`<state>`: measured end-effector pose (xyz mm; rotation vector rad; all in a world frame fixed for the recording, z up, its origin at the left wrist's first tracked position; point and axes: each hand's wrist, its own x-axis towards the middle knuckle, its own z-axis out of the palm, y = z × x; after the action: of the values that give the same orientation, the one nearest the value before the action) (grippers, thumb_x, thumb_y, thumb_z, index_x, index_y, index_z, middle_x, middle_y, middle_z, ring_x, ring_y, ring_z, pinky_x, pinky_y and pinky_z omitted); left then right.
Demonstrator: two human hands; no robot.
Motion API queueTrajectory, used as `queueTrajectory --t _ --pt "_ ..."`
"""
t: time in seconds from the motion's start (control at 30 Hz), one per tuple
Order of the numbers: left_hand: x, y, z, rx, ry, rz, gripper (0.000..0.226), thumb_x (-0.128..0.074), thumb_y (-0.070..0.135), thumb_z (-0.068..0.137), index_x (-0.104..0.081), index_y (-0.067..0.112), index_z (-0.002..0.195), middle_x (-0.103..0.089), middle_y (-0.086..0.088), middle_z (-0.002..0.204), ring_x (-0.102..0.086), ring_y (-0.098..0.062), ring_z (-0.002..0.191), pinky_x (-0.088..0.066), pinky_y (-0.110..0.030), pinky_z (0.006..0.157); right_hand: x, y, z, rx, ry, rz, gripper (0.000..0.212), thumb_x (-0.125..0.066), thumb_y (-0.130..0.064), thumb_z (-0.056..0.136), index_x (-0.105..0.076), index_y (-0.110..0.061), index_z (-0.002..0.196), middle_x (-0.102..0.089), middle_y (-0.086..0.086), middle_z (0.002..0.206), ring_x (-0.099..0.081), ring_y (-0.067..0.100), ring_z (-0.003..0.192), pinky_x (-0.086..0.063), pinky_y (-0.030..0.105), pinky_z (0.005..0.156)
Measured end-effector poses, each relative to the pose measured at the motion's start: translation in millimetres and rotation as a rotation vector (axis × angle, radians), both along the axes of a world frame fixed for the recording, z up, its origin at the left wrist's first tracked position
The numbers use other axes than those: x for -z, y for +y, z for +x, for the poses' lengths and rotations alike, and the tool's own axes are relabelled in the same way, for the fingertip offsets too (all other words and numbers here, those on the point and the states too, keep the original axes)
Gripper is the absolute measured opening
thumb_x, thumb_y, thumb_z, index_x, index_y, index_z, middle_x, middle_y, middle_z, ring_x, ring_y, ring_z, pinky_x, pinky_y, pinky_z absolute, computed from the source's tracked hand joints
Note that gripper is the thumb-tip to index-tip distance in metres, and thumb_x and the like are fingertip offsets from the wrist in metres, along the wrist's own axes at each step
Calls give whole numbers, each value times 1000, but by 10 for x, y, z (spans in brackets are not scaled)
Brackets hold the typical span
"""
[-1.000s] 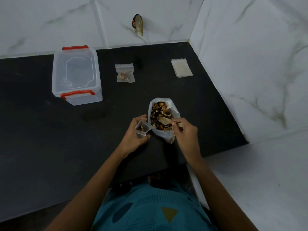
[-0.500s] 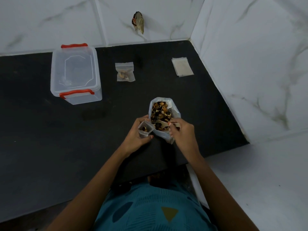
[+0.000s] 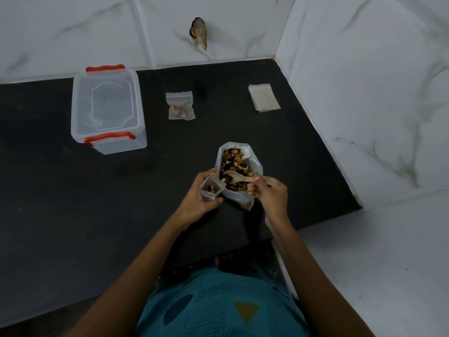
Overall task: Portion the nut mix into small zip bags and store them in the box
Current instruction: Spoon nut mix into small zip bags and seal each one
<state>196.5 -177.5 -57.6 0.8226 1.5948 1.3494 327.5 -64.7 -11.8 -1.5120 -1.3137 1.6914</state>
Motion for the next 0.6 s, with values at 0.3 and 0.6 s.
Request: queueTrajectory --t 0.3,0.6 --pt "-47 -10 1 0 -4 -8 54 -63 -6 79 -42 18 123 -36 11 139 -43 9 117 -41 -4 87 -28 10 16 -14 -11 38 11 -55 -9 90 -64 -3 91 -64 5 68 -60 6 56 -51 15 56" --pt "-81 -23 -11 -1 -33 -7 54 -63 -8 78 -44 21 120 -41 10 137 -44 1 120 -44 -8 87 -91 -46 -148 -20 10 26 10 -55 -8 91 -64 -3 90 -64 6 67 -61 3 51 -50 13 53"
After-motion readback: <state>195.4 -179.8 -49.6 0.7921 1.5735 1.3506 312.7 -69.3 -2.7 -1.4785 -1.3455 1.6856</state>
